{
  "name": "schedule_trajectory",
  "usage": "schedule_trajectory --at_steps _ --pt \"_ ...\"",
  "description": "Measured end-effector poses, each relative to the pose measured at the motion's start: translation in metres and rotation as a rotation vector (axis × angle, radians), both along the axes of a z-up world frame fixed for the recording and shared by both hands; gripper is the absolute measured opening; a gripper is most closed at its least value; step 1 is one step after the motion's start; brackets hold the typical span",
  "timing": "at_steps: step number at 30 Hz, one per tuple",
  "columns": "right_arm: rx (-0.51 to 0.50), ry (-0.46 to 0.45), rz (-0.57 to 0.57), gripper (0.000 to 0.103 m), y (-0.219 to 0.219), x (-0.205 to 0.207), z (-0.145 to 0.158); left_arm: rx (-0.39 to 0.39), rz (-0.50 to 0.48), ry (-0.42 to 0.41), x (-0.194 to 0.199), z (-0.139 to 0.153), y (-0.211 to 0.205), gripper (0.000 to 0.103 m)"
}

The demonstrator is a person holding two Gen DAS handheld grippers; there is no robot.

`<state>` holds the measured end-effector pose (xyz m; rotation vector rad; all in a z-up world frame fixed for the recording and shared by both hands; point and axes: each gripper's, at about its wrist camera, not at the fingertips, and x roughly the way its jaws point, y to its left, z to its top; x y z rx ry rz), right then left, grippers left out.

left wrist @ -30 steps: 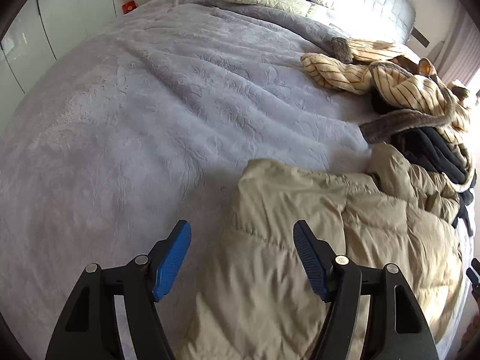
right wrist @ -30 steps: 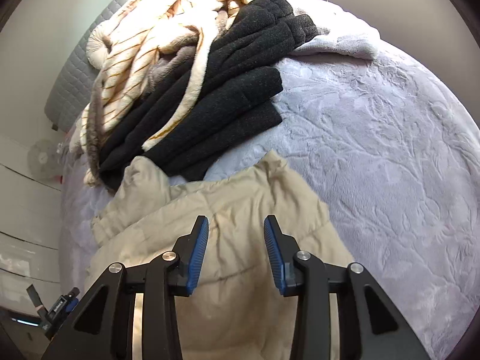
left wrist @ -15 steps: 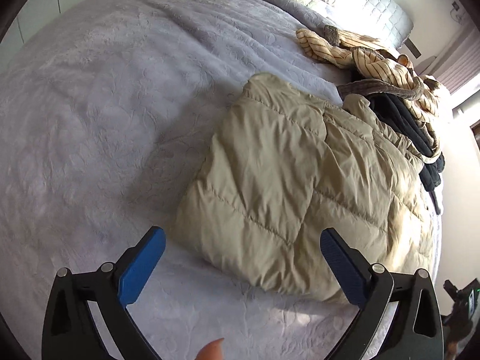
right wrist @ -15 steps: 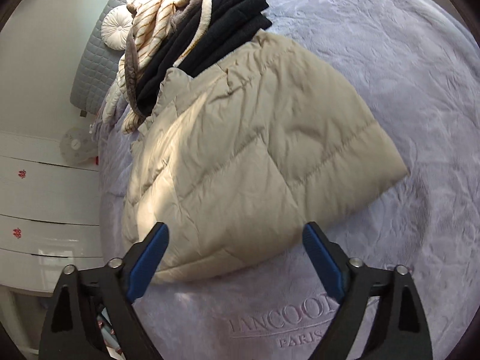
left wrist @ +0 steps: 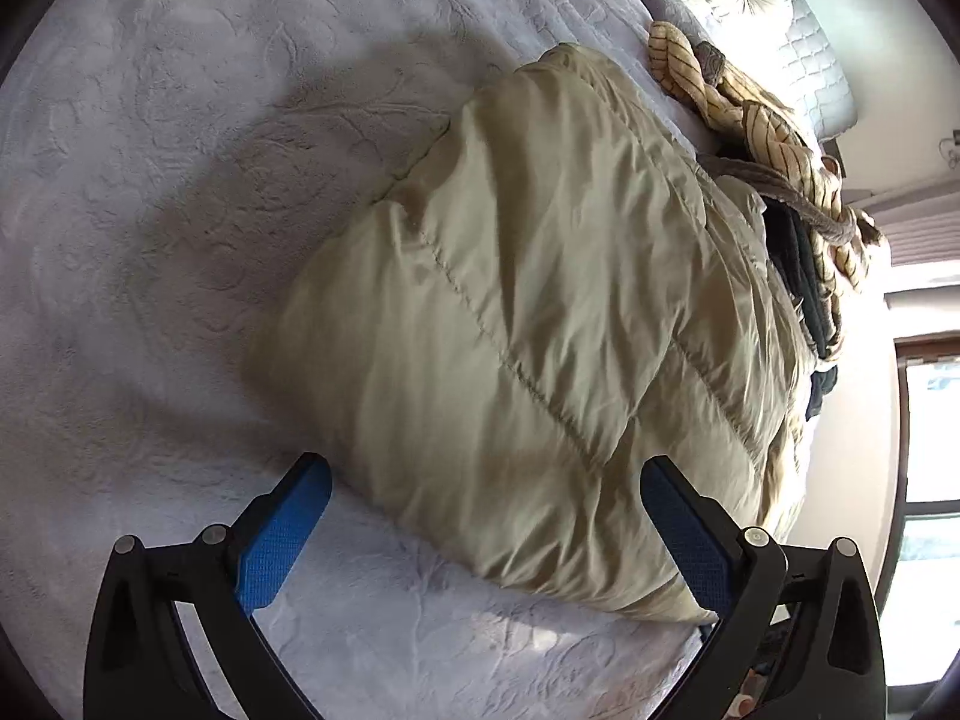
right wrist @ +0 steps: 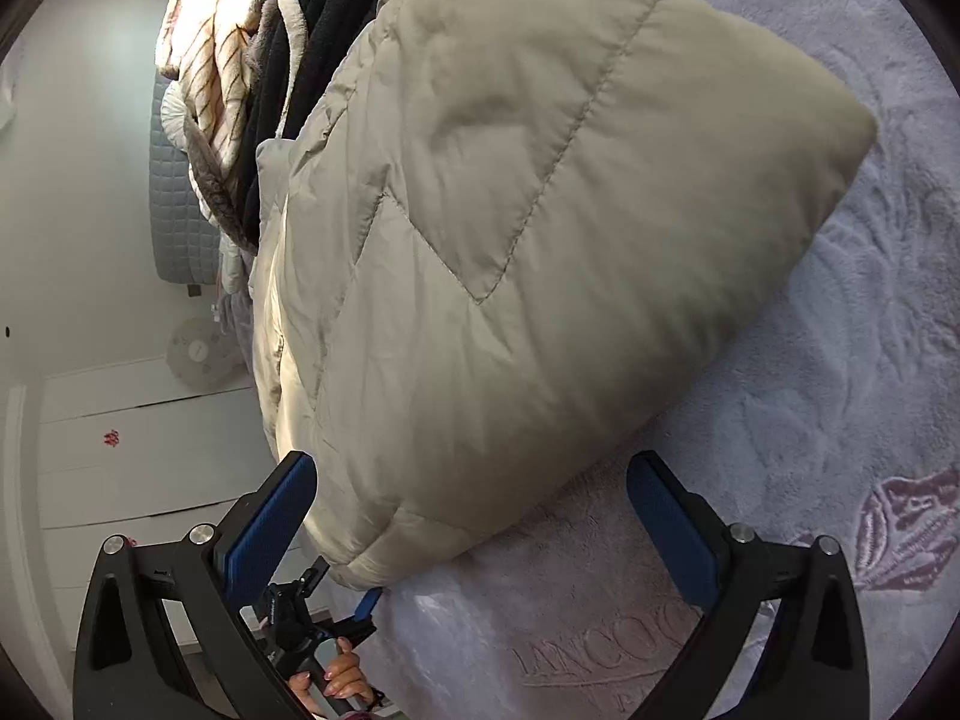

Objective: Fold large clothes

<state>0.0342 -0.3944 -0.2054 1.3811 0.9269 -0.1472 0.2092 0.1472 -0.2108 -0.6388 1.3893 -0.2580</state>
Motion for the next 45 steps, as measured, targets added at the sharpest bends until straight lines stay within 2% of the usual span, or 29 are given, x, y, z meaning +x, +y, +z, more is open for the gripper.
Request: schedule_trajectory --at_steps 6,8,10,11,12,13,14,16,17,22,29,35,38,42,45 --pt "0.119 -0.083 -0.103 0.103 0.000 0.021 -0.022 -0.010 0.057 -0.028 0.024 -0.009 -0.010 0.103" --pt "0.137 -0.091 -0.135 0.103 -0.001 0.025 -0.024 -0.001 0.068 -0.037 0.029 -0.011 -0.012 0.098" --pt "0.154 -0.087 -0.151 0.101 -0.001 0.027 -0.024 -0.015 0.056 -0.052 0.032 -0.009 -0.012 0.059" --pt "0.165 -0.087 -0.153 0.096 0.000 0.028 -0.023 -0.025 0.054 -0.053 0.032 -0.008 -0.012 0.053" --pt "0.172 -0.076 -0.150 0.087 -0.001 0.028 -0.024 -0.039 0.052 -0.061 0.032 -0.006 -0.010 0.039" --pt "0.181 -0.064 -0.141 0.061 -0.002 0.029 -0.025 -0.059 0.044 -0.067 0.031 -0.003 -0.009 0.027" --pt "0.192 -0.070 -0.141 0.047 -0.002 0.028 -0.025 -0.075 0.035 -0.072 0.029 0.000 -0.007 0.025" --pt "0.207 -0.097 -0.136 0.033 -0.002 0.025 -0.023 -0.094 0.011 -0.091 0.024 0.010 -0.004 0.019" --pt "0.202 -0.109 -0.127 0.029 -0.001 0.024 -0.019 -0.099 -0.003 -0.103 0.021 0.016 -0.003 0.018" --pt "0.182 -0.139 -0.069 0.025 0.005 0.021 0.000 -0.111 -0.046 -0.133 0.004 0.040 0.002 0.018" --pt "0.191 -0.136 -0.019 0.025 0.018 0.000 0.015 -0.107 -0.125 -0.113 -0.030 0.059 0.013 0.018" --pt "0.228 -0.110 -0.010 0.025 0.031 -0.039 0.015 -0.110 -0.170 -0.063 -0.075 0.062 0.028 0.018" --pt "0.233 -0.083 -0.017 0.025 0.031 -0.052 0.009 -0.103 -0.195 -0.029 -0.100 0.057 0.035 0.018" --pt "0.231 -0.017 -0.039 0.028 0.027 -0.052 -0.012 -0.056 -0.212 0.024 -0.117 0.033 0.040 0.018" --pt "0.217 0.029 -0.037 0.037 0.026 -0.043 -0.022 -0.038 -0.218 0.057 -0.117 0.016 0.040 0.018"
